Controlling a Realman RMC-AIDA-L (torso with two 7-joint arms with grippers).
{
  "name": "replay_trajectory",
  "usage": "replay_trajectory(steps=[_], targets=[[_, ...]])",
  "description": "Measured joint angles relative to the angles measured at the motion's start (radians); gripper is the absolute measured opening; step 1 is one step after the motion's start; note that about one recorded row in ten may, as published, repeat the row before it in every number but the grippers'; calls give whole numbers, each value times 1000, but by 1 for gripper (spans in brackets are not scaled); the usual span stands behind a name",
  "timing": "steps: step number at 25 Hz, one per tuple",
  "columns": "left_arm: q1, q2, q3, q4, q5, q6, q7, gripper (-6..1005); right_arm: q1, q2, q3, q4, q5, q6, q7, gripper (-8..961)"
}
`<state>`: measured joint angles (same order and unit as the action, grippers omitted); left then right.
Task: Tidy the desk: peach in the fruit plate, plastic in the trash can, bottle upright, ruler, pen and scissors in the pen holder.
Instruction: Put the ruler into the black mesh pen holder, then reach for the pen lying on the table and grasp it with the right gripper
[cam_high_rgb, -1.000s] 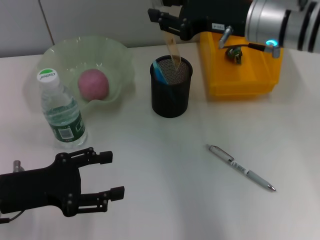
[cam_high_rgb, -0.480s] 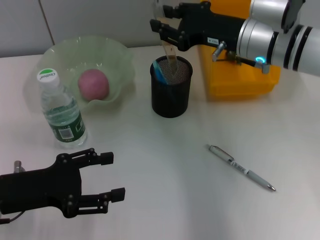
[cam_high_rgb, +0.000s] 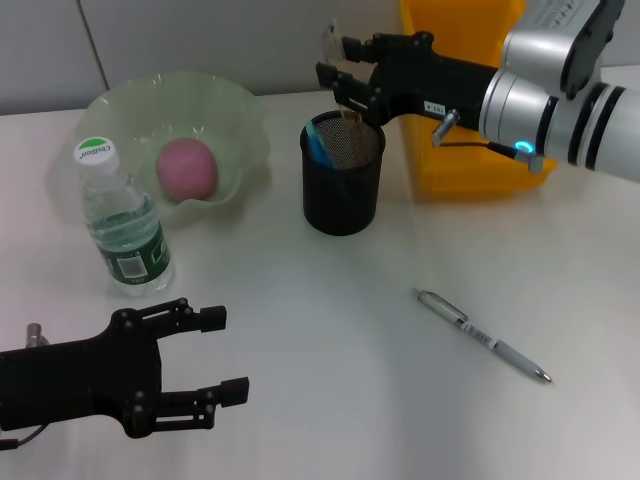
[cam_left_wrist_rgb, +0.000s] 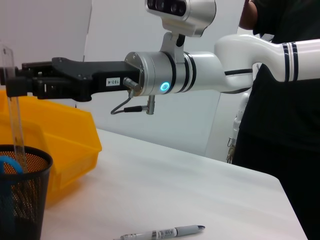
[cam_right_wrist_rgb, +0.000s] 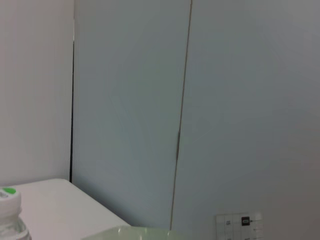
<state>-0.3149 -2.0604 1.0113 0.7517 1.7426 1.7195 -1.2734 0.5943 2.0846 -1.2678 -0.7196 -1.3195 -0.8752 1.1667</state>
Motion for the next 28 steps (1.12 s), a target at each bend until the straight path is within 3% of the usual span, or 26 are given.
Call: replay_trajectory(steps=[15,20,24,28], targets=[[0,0,-2,3,0,2,-8,844,7,-2,6,42,2,-6,-1,427],[0,0,-3,3,0,3,-8,844,1,-1,5,31,2,-11,4,607],[-1,0,-4,2,0,3,-9,844,-39,-3,5,-31,2,-52,37,606],[-2,0,-6,0,0,2,-10,844,-139,-9,-5,-222,-77,-122,238,605]])
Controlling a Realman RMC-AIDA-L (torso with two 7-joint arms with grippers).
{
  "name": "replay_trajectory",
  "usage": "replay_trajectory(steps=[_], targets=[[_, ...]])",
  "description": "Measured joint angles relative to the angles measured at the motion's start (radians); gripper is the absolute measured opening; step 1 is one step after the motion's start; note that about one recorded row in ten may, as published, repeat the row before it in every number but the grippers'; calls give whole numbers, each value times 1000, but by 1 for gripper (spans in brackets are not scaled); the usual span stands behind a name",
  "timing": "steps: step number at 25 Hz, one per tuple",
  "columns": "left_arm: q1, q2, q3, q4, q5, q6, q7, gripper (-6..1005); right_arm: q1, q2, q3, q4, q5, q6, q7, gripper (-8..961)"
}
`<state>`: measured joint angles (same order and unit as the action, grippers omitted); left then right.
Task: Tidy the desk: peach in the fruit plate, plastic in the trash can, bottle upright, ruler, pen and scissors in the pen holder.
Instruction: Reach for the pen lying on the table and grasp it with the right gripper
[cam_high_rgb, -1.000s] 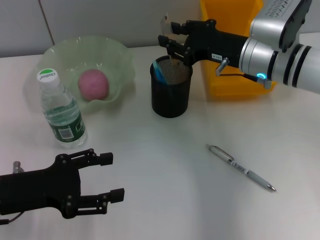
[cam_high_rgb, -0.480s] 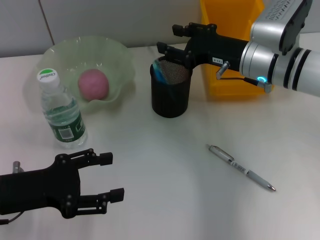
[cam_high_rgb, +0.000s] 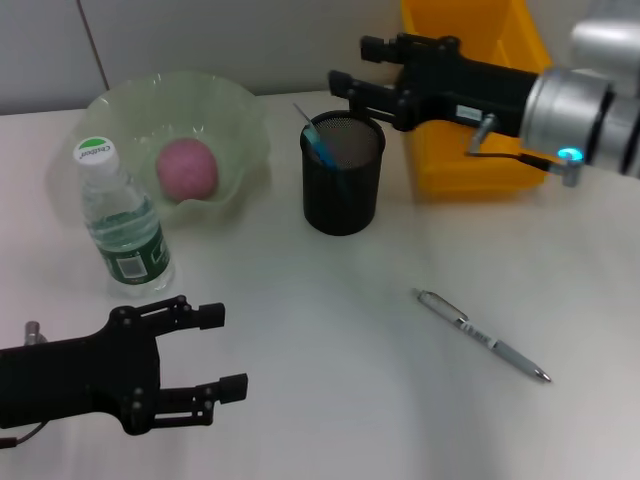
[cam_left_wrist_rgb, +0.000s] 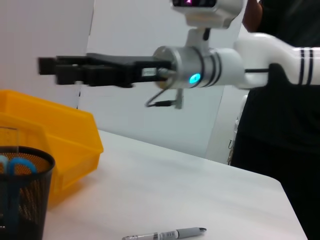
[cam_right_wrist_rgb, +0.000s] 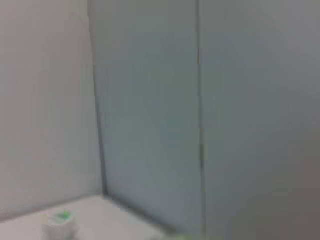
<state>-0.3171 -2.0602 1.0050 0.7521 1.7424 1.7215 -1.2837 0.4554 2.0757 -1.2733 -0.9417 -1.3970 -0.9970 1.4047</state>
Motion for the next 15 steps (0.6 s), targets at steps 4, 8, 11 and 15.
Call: replay_trajectory(steps=[4,8,11,15], targets=[[0,0,-2,0,0,-7,0,844,-68,1,9,-267,-333,-103,391,604],[-1,0,-8,5,0,-10,0,844,-66,2,11,-452,-653,-275,748,603],[-3,0,-14,9,0,-18,0,844,-57,1,14,-573,-804,-399,924,602],[-4,1,-16,20,0,-19,0,844,-27,1,15,-702,-973,-558,1113,602]])
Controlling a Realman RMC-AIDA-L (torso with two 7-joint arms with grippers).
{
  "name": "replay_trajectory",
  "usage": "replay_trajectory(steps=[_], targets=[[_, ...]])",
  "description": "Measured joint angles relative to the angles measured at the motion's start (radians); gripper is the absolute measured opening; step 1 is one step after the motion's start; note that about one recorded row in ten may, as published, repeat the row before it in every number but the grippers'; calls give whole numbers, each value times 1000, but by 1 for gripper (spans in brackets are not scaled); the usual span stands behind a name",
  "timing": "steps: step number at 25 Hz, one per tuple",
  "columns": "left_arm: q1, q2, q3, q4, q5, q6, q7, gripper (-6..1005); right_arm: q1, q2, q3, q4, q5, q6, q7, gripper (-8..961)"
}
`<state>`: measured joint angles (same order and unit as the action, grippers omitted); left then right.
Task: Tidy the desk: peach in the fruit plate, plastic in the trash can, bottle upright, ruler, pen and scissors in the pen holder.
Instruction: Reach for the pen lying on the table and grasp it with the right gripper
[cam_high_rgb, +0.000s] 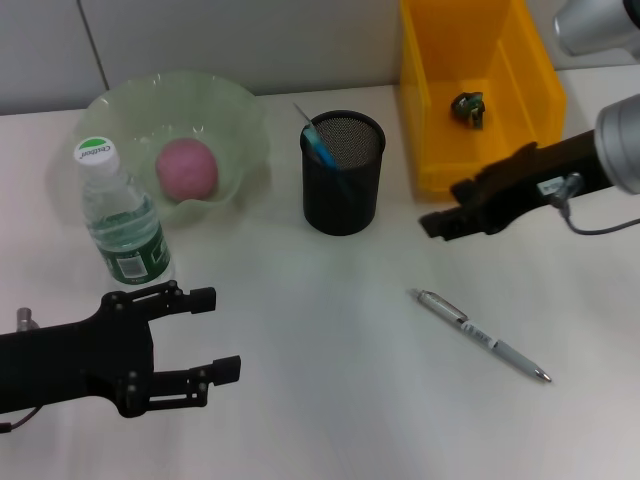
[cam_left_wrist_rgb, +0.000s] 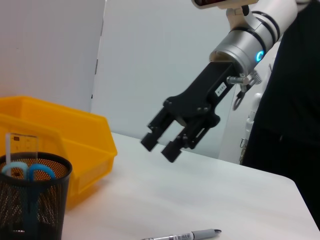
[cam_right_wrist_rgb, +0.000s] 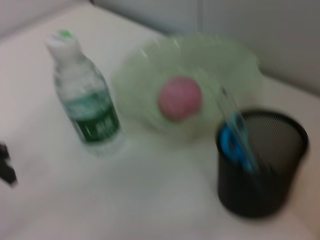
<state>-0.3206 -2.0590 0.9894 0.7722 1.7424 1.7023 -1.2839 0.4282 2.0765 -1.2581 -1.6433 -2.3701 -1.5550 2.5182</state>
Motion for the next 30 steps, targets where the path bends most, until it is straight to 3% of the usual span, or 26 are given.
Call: replay_trajectory(steps=[4,8,17,30], targets=[[0,0,0,6,0,3,0,844,65,-2,7,-6,-115,-142,125,602],[3,3,-2,17,-1,18,0,844,128,-1,13,88,-184,-211,173,602],[-1,8,-2,30,-2,48,0,844,208,-1,6,287,-265,-182,173,603],[-11,4,-2,32,-2,51,-10,844,224,2,-45,421,-266,-107,99,602]])
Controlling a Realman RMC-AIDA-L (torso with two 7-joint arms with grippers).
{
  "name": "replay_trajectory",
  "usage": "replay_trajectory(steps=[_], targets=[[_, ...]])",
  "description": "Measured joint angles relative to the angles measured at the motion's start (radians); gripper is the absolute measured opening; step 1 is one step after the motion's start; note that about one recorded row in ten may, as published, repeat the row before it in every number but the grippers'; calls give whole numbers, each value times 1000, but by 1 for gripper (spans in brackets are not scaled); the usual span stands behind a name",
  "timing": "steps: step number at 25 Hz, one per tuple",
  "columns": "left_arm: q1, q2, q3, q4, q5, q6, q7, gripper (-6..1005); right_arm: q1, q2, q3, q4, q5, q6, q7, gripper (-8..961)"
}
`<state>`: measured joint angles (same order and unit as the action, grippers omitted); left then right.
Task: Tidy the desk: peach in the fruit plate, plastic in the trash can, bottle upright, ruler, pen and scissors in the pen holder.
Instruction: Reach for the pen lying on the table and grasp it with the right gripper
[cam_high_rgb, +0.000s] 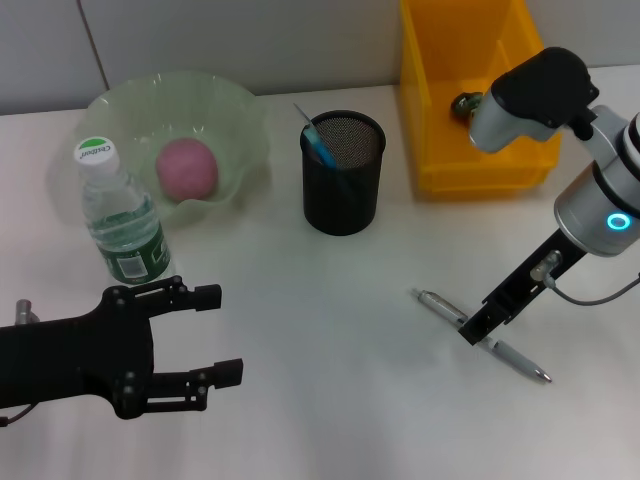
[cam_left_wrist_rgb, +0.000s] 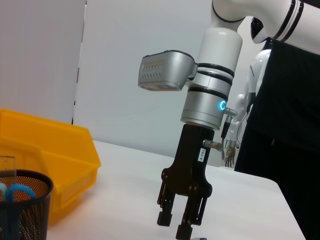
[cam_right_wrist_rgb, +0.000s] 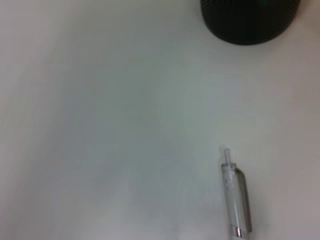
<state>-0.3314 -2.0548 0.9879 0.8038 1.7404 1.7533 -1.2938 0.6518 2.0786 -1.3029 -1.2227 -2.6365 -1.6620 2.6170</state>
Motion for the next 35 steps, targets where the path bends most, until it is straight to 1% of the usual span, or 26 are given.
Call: replay_trajectory(steps=[12,14,23,35], targets=[[4,0,8,-7,2,-7,2,844,16,-1,-46,72,-22,58,-39,597],[7,-2,4,-1,40,-12,-2,844,16,-2,-47,72,-23,62,-40,575],[8,-3,0,2,52,-11,-11,844,14,-1,-59,78,-25,63,-40,474],[5,0,0,2,51,-7,-13,844,9,1,-86,94,-25,91,-42,476]])
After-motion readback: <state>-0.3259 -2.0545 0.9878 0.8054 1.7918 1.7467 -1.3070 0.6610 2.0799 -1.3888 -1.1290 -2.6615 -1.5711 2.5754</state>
